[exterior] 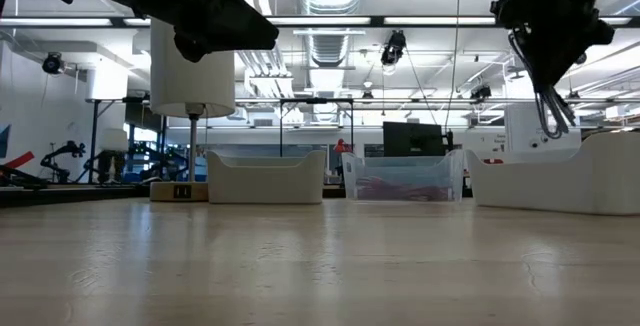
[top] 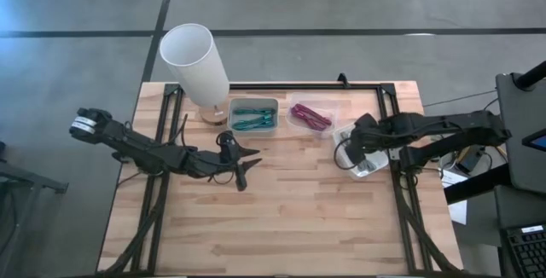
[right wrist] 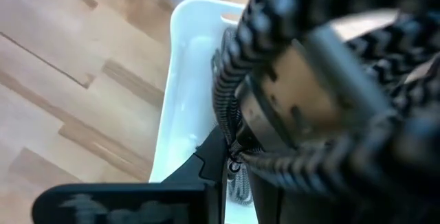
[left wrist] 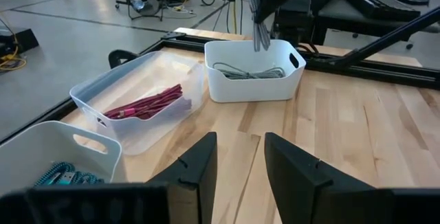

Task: Pick & Place USB Port
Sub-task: Put the black and white USB cable into the white bin

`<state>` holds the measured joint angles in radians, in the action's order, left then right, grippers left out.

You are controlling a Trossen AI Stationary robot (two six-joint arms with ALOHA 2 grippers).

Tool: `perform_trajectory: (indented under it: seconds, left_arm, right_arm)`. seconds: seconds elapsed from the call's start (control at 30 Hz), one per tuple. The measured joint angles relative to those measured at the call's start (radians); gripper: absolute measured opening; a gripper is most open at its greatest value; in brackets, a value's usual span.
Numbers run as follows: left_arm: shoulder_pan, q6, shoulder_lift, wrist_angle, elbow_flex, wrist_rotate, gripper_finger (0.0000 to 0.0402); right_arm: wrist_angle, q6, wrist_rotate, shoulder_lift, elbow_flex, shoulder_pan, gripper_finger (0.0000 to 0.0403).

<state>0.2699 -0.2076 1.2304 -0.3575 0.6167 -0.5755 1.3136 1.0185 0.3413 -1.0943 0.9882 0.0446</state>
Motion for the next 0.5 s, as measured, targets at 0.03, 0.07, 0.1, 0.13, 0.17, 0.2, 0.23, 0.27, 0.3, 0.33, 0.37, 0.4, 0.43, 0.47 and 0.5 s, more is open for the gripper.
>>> perform_trajectory:
  seconds: [0.03, 0.07, 0.1, 0.13, 0.17, 0.2, 0.23, 0.27, 0.3, 0.33, 0.37, 0.4, 0.43, 0.47, 0.5]
  left_arm:
    - [0.0, 0.0, 0.0, 0.0, 0.0, 0.0, 0.0122]
    - [0.0, 0.0, 0.0, 0.0, 0.0, 0.0, 0.0122]
    - [0.0, -0.001, 0.0, 0.0, 0.0, 0.0, 0.0122]
    - [0.0, -0.001, 0.0, 0.0, 0.0, 0.0, 0.0122]
    - [0.0, -0.001, 0.0, 0.0, 0.0, 0.0, 0.0122]
    - [0.0, -0.001, 0.0, 0.0, 0.0, 0.001, 0.0122]
    - [0.0, -0.001, 0.0, 0.0, 0.0, 0.001, 0.0122]
    - [0.0, -0.001, 0.0, 0.0, 0.0, 0.001, 0.0122]
    - [0.0, -0.001, 0.0, 0.0, 0.0, 0.001, 0.0122]
    - [0.0, -0.001, 0.0, 0.0, 0.0, 0.001, 0.0122]
    - [0.0, -0.001, 0.0, 0.0, 0.0, 0.001, 0.0122]
    - [0.0, -0.001, 0.0, 0.0, 0.0, 0.001, 0.0122]
    - [0.0, -0.001, 0.0, 0.0, 0.0, 0.001, 0.0122]
    - [0.0, -0.001, 0.0, 0.0, 0.0, 0.001, 0.0122]
    - [0.0, -0.001, 0.0, 0.0, 0.0, 0.001, 0.0122]
  right_arm:
    - [0.0, 0.0, -0.005, -0.007, -0.002, 0.0, 0.0034]
    - [0.001, 0.002, -0.006, -0.014, -0.005, 0.0, 0.0034]
    - [0.006, 0.003, -0.008, -0.021, -0.008, 0.0, 0.0034]
    - [0.006, 0.003, -0.012, -0.027, -0.014, 0.0, 0.0034]
    - [0.007, 0.003, -0.018, -0.035, -0.018, 0.0, 0.0034]
    - [0.005, 0.004, -0.028, -0.041, -0.024, 0.0, 0.0034]
    - [0.005, 0.004, -0.035, -0.046, -0.031, 0.0, 0.0034]
    - [0.007, 0.004, -0.039, -0.052, -0.037, 0.0, 0.0034]
    - [0.006, 0.005, -0.041, -0.057, -0.044, 0.0, 0.0034]
    - [0.006, 0.008, -0.043, -0.063, -0.049, 0.0, 0.0034]
    - [0.006, 0.015, -0.045, -0.068, -0.054, 0.0, 0.0034]
    - [0.004, 0.019, -0.046, -0.072, -0.059, 0.0, 0.0034]
    - [0.005, 0.021, -0.046, -0.077, -0.063, 0.0, 0.0034]
    - [0.005, 0.021, -0.046, -0.082, -0.065, 0.0, 0.0034]
    - [0.004, 0.021, -0.046, -0.087, -0.067, 0.0, 0.0034]
